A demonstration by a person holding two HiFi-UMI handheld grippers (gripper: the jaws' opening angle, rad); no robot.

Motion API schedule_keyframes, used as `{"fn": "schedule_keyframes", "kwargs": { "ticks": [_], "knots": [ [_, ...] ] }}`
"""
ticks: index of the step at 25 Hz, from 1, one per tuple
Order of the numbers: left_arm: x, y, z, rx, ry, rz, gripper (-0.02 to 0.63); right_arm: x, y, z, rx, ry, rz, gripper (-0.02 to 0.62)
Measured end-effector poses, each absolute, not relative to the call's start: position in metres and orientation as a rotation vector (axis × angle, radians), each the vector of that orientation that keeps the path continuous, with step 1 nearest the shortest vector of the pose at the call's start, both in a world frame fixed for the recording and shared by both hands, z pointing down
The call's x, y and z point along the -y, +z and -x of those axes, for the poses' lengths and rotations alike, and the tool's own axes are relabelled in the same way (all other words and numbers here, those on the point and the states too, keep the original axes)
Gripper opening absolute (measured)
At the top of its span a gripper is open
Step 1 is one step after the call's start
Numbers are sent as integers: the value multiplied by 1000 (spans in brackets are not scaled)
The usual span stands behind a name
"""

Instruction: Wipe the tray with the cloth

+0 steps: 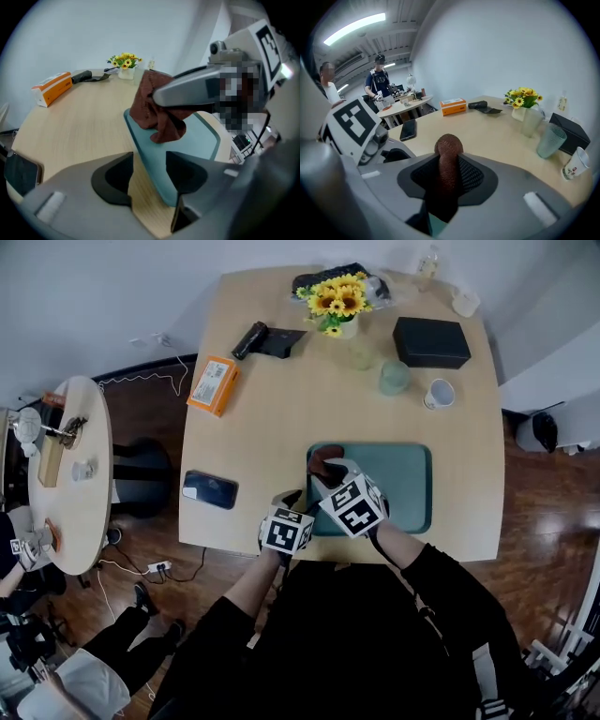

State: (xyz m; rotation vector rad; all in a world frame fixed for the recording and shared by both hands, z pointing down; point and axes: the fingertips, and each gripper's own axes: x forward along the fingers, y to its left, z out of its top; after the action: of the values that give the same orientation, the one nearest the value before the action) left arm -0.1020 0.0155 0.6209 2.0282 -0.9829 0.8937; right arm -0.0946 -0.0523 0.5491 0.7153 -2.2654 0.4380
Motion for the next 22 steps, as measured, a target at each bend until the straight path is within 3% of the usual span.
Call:
{"fn": "schedule_keyframes", "kwargs": {
  "ticks": [13, 16, 18, 22],
  "knots": [
    [-19, 639, 97, 910, 945, -2017, 197, 77, 592, 113, 2169, 426, -730, 109],
    [-17, 641, 102, 944, 969, -2000, 157, 79, 603, 104, 2138, 428, -743, 109],
    [-12, 642, 105, 974, 1005, -2001, 85, 82, 612, 92, 2112, 435, -757, 109],
    [-10, 645, 106, 996, 1076, -1989, 77, 87, 621, 68, 2098, 456, -794, 112]
  ]
}}
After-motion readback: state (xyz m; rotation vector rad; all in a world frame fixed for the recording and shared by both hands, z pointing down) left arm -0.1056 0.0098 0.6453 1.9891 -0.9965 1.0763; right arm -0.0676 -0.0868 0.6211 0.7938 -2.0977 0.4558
